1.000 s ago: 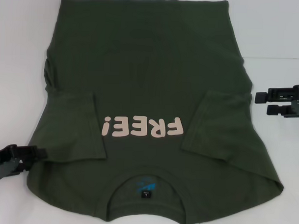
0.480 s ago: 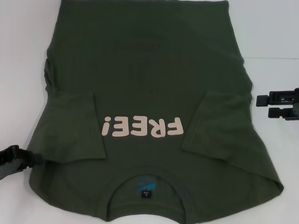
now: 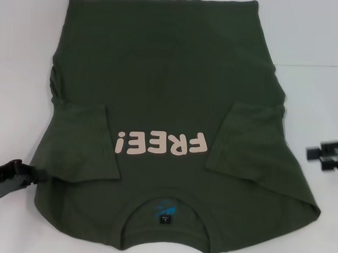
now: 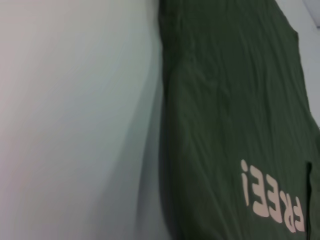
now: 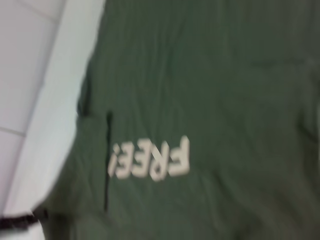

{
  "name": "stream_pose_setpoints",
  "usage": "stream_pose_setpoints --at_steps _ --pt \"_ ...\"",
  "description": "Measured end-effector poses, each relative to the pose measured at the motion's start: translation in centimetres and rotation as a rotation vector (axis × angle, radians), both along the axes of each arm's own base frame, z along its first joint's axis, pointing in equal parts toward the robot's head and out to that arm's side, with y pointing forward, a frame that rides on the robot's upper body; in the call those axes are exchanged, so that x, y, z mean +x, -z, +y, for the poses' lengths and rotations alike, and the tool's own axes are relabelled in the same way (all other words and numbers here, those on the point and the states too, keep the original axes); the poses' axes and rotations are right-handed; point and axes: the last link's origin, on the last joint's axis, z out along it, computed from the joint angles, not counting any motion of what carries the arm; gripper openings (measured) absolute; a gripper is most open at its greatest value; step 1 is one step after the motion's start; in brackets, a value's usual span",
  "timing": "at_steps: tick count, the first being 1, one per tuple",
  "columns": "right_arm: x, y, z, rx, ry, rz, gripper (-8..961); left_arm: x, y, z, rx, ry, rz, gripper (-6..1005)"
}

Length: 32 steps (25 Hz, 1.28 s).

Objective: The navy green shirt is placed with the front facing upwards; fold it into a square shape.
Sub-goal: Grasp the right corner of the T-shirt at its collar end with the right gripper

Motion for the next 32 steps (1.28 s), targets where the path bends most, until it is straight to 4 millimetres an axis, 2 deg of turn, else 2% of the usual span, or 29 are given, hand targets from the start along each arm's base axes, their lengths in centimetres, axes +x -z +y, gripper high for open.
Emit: stream_pose_setpoints --at_steps 4,10,17,32 --pt "1.5 -0.9 -1.3 -0.029 0.026 -0.07 764 0.4 -0.3 0.5 0.005 0.019 0.008 26" --pt "2.3 -1.5 -2.1 -0.029 0.02 -0.105 764 0.7 -0.5 1.2 0.013 0.036 0.022 26" --pt "2.2 0.0 -2.2 -0.067 -0.066 -0.145 765 0.7 -0.6 1.3 0.018 0.04 0.024 27" --pt "1.8 2.5 -1.6 -0.103 -0.114 -0.206 762 0.5 -0.6 1.2 0.021 0.034 0.024 27"
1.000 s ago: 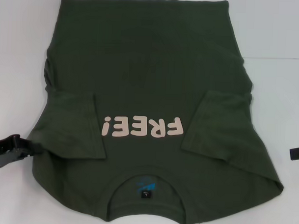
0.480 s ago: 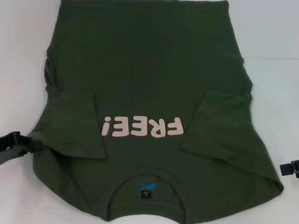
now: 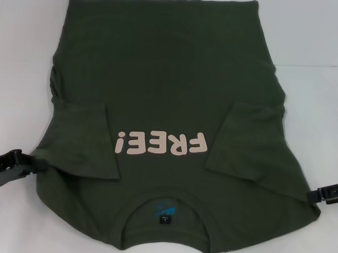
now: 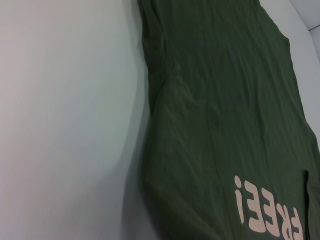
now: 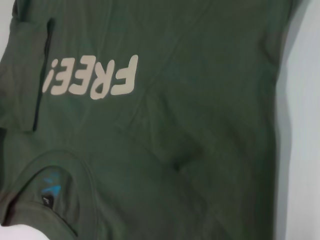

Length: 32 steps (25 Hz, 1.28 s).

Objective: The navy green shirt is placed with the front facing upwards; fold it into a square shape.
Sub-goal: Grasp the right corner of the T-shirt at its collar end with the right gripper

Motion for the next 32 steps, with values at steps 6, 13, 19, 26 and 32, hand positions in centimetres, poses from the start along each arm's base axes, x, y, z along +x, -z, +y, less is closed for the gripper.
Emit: stream_pose_setpoints --at_steps 6,13,19,26,32 --pt "-0.2 0.6 0.2 -0.011 -0.009 -0.012 761 0.0 0.0 0.0 0.001 0.0 0.0 27" --pt "-0.3 1.2 0.2 -0.032 -0.013 -0.025 760 -0.1 0.0 0.1 0.005 -0.003 0.004 27" --pt "-0.4 1.3 0.4 -0.032 -0.014 -0.039 759 -0.2 0.0 0.0 0.007 -0.005 0.006 26" --pt "-0.5 2.2 0.5 -0.059 -0.04 -0.083 758 -0.2 -0.1 0.0 0.007 -0.007 0.006 26" --pt "-0.9 2.6 0.7 -0.06 -0.045 -0.077 758 -0.2 0.0 -0.1 0.008 -0.009 0.005 26"
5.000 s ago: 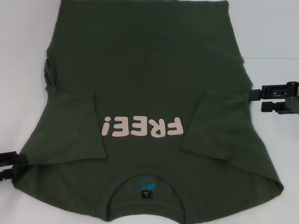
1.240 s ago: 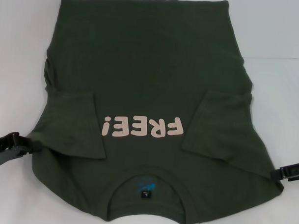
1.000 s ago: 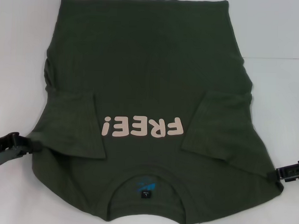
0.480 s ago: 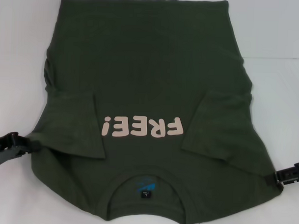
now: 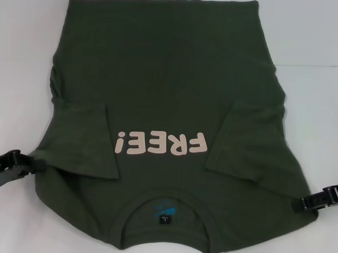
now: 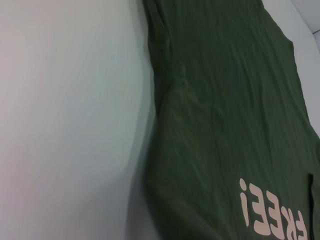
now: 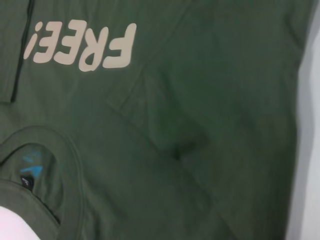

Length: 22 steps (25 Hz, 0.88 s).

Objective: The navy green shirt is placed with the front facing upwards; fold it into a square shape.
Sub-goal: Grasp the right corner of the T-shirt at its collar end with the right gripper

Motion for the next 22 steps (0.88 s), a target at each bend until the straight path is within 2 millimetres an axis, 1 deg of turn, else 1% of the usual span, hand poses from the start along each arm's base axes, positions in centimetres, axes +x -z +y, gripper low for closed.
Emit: stream_pose_setpoints --at_steps 10,18,22 --pt "-1.5 1.4 0.4 -0.031 -0.025 0.021 759 0.1 -0.1 0.1 0.001 0.003 0.001 26" --pt "-2.2 1.7 0.9 -0.028 -0.034 0.029 759 0.1 -0.1 0.2 0.005 0.002 0.003 27" --pt "-2.4 1.9 0.9 -0.03 -0.034 0.034 739 0.1 -0.1 0.2 0.005 0.002 0.003 27"
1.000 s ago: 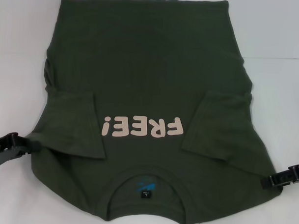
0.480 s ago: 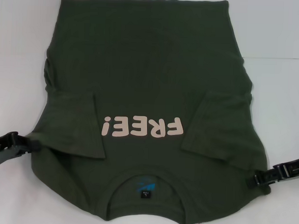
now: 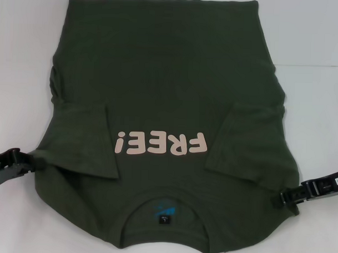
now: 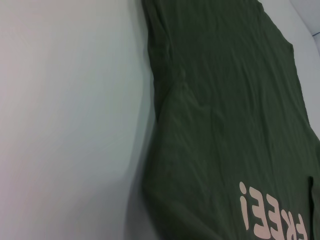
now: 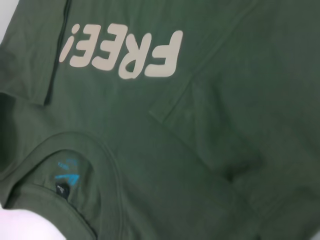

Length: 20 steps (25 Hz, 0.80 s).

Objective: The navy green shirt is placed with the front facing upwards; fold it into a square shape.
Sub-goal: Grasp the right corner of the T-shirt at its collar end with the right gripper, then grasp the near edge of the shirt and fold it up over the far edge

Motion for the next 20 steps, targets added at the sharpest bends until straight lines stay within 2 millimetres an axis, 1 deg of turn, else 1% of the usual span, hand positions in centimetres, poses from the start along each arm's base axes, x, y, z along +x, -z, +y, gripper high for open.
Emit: stream_pose_setpoints --at_steps 6,12,18,20 --pt "-0.38 0.72 -0.08 -0.031 0.013 0.008 710 0.13 -0.01 0.15 0.001 0.004 0.0 27" --pt "-0.26 0.44 -0.08 -0.02 0.018 0.013 680 0.08 -0.01 0.09 0.001 0.003 -0.001 27" --pt "-0.09 0.18 -0.07 -0.014 0.023 0.014 452 0.03 0.0 -0.01 0.0 0.001 -0.002 27" --pt "-0.06 0.13 -0.07 -0.011 0.025 0.015 211 0.02 0.0 -0.05 -0.001 0.001 -0.003 27"
